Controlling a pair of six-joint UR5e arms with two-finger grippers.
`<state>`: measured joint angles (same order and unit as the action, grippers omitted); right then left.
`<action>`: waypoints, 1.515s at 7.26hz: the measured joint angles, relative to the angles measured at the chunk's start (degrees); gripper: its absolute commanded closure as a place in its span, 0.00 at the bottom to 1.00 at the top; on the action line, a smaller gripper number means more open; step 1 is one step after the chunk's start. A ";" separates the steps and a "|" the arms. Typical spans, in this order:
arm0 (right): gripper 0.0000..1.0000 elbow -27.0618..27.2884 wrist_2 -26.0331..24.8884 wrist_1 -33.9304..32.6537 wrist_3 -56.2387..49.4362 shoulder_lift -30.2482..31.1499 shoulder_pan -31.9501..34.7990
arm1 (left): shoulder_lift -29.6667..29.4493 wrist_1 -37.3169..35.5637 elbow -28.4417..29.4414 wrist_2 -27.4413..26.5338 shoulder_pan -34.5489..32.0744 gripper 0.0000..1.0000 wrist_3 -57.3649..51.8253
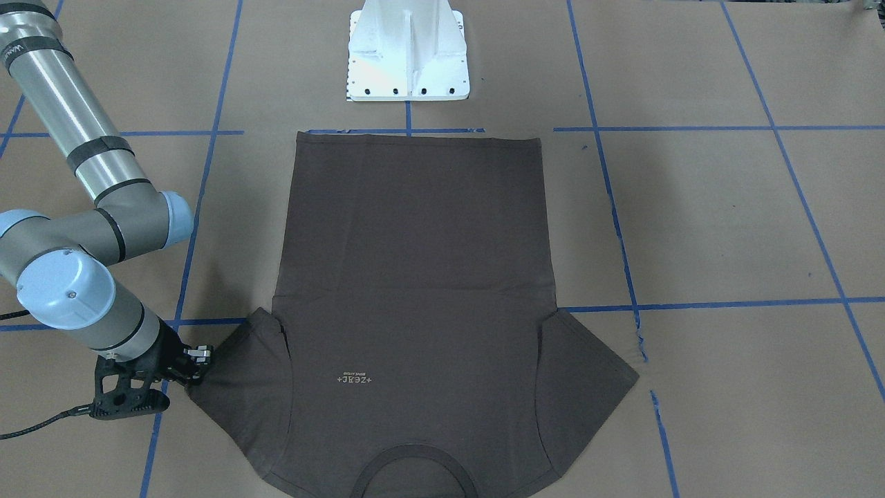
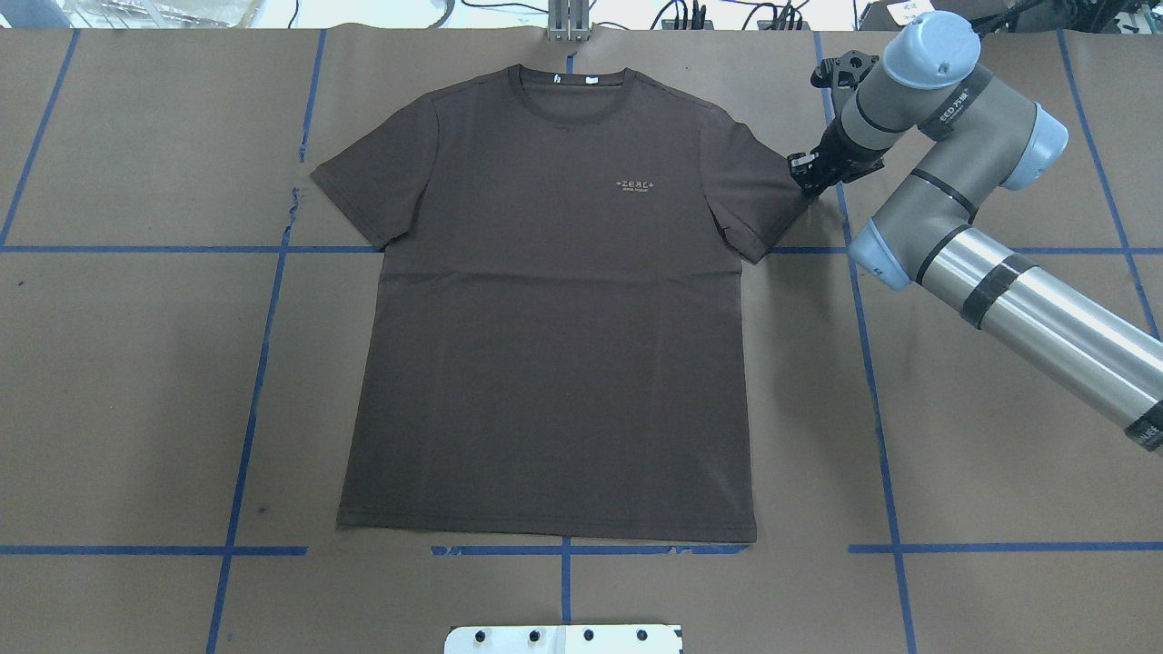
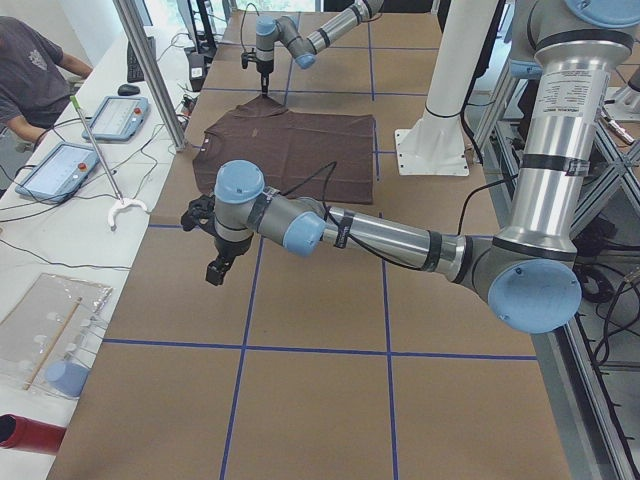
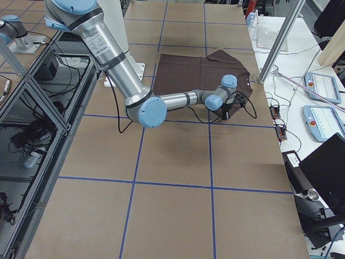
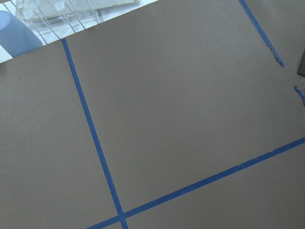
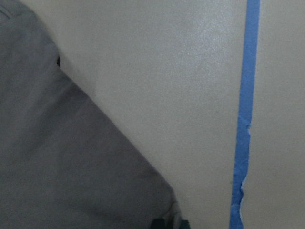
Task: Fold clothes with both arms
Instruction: 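Grasp the sleeve edge nearest the right gripper, then fold the sleeve inward over the shirt body with the right gripper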
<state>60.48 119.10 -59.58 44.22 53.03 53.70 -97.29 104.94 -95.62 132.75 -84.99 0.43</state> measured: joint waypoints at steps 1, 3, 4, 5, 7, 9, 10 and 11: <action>1.00 0.06 0.09 0.04 0.01 -0.23 0.01 | 0.00 -0.03 -0.05 -0.02 0.00 0.00 0.01; 1.00 1.16 1.15 0.07 0.09 -1.40 0.10 | -0.05 -0.03 -0.08 -0.03 0.00 0.00 0.01; 1.00 3.28 2.18 0.08 0.13 -1.84 0.12 | -0.08 -0.06 -0.09 -0.03 0.00 0.00 0.01; 1.00 5.53 3.02 0.08 0.15 -2.66 -0.06 | -0.08 -0.08 -0.09 -0.03 0.00 0.00 0.01; 1.00 6.39 2.65 0.02 0.11 -7.08 -2.69 | -0.09 -0.09 -0.04 -0.09 0.00 0.00 -0.01; 1.00 3.72 -2.19 0.01 0.13 -11.43 -6.43 | -0.09 -0.09 -0.02 -0.06 0.00 0.00 -0.05; 0.22 2.17 -3.97 0.06 0.15 -13.18 -7.70 | -0.09 -0.09 -0.11 -0.04 0.00 0.00 -0.02; 0.00 1.38 -4.82 0.19 0.16 -13.97 -8.36 | -0.09 -0.09 -0.22 -0.04 0.00 0.00 0.00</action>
<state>61.85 114.28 -59.39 44.38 39.06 45.34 -97.38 104.85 -95.85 132.71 -84.99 0.43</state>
